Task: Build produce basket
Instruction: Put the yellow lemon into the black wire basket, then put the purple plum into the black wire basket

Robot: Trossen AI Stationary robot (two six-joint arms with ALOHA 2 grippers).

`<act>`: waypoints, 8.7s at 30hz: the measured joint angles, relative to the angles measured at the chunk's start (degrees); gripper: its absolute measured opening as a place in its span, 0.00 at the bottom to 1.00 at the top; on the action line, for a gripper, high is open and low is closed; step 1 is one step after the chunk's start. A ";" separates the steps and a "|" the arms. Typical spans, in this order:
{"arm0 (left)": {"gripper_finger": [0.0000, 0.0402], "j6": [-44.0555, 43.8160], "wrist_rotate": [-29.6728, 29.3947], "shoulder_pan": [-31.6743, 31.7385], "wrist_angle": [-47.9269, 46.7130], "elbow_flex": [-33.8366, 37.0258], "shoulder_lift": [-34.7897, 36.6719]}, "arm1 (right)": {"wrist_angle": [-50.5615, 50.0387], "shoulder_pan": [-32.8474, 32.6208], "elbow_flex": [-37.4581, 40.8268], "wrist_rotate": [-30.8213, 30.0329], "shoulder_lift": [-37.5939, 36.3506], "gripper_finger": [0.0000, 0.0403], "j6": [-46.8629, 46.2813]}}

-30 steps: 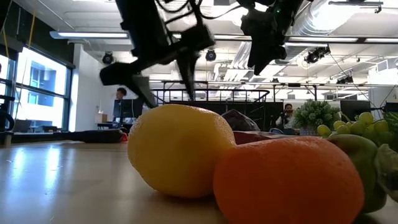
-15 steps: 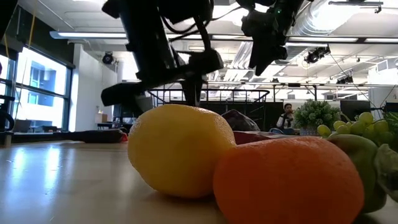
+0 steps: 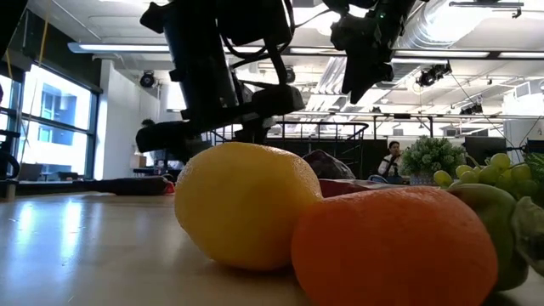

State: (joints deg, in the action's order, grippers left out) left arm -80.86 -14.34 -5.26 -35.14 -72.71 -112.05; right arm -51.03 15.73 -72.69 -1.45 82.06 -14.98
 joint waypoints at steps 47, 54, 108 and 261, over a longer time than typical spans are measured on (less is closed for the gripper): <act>0.48 69.05 1.67 27.27 -0.61 0.00 26.12 | -0.17 -0.02 0.00 0.17 -0.02 0.59 -18.68; 0.53 73.83 10.31 31.28 -1.86 0.00 26.12 | -0.17 -1.05 0.00 -0.36 -0.02 0.59 -22.66; 0.69 56.88 10.48 20.97 -14.74 -0.02 44.94 | 5.99 -22.28 0.00 -6.86 0.00 0.59 -18.13; 0.69 49.57 7.70 14.16 -20.28 0.00 44.87 | 35.03 -28.85 -5.25 -0.46 32.77 0.96 1.23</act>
State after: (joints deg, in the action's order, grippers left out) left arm -31.29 -6.63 8.91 -55.42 -72.71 -67.18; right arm -15.99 -13.13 -77.93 -1.91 114.83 -13.74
